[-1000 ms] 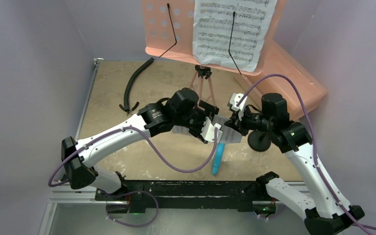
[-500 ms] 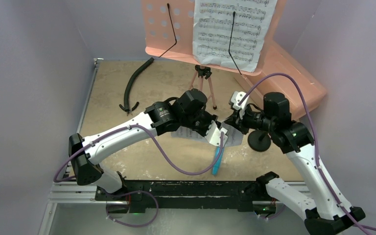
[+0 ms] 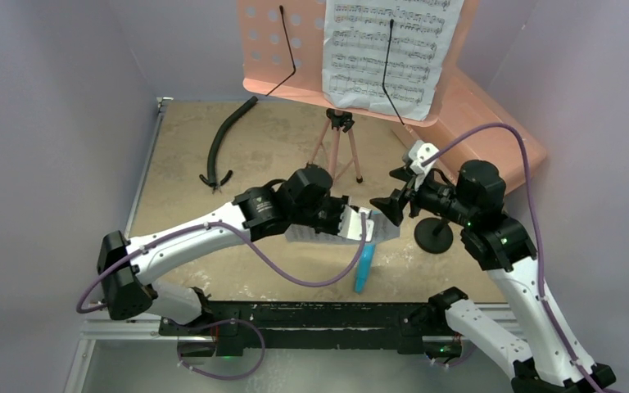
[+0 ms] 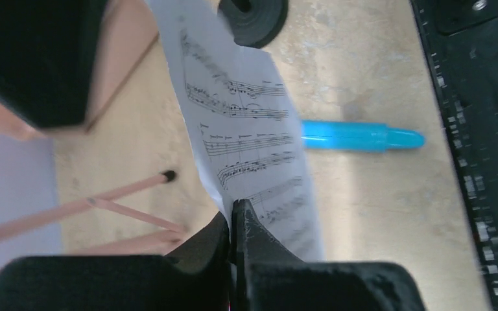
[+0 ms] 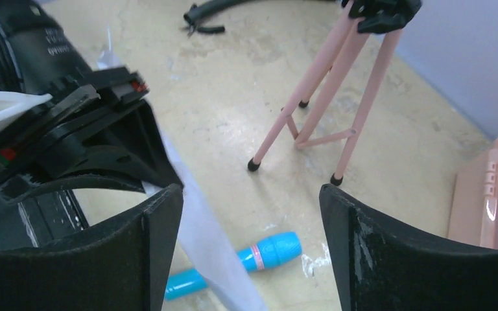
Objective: Set up the instrument practice props
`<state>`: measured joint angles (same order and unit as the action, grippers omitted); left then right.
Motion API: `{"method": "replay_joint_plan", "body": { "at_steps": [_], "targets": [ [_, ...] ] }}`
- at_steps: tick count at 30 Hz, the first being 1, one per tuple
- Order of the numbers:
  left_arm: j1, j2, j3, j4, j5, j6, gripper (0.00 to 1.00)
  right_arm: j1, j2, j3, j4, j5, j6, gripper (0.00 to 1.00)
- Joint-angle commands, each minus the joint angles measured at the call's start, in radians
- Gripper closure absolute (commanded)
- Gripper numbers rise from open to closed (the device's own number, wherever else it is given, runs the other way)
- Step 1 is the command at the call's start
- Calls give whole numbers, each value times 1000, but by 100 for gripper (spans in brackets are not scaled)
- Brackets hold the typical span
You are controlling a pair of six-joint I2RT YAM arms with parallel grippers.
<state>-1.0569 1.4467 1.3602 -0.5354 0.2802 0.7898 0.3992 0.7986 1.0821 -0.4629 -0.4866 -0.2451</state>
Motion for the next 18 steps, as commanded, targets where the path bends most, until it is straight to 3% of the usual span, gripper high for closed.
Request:
{"method": "replay_joint_plan", "body": {
  "at_steps": [1, 5, 11, 15, 18],
  "targets": [
    [-5, -169, -224, 369, -7, -397, 100, 1, -66, -43, 154, 52, 186, 18],
    [-5, -298, -441, 690, -120, -689, 100, 2, -101, -86, 186, 98, 314, 15],
    [-5, -468, -657, 942, -454, -1055, 100, 1, -126, -111, 211, 123, 394, 14],
    [-5, -563, -744, 1065, -611, -1226, 100, 1, -140, -125, 226, 169, 457, 13],
    [-6, -617, -784, 1156, -680, -1260, 100, 1, -173, -167, 276, 194, 522, 11]
  ]
}}
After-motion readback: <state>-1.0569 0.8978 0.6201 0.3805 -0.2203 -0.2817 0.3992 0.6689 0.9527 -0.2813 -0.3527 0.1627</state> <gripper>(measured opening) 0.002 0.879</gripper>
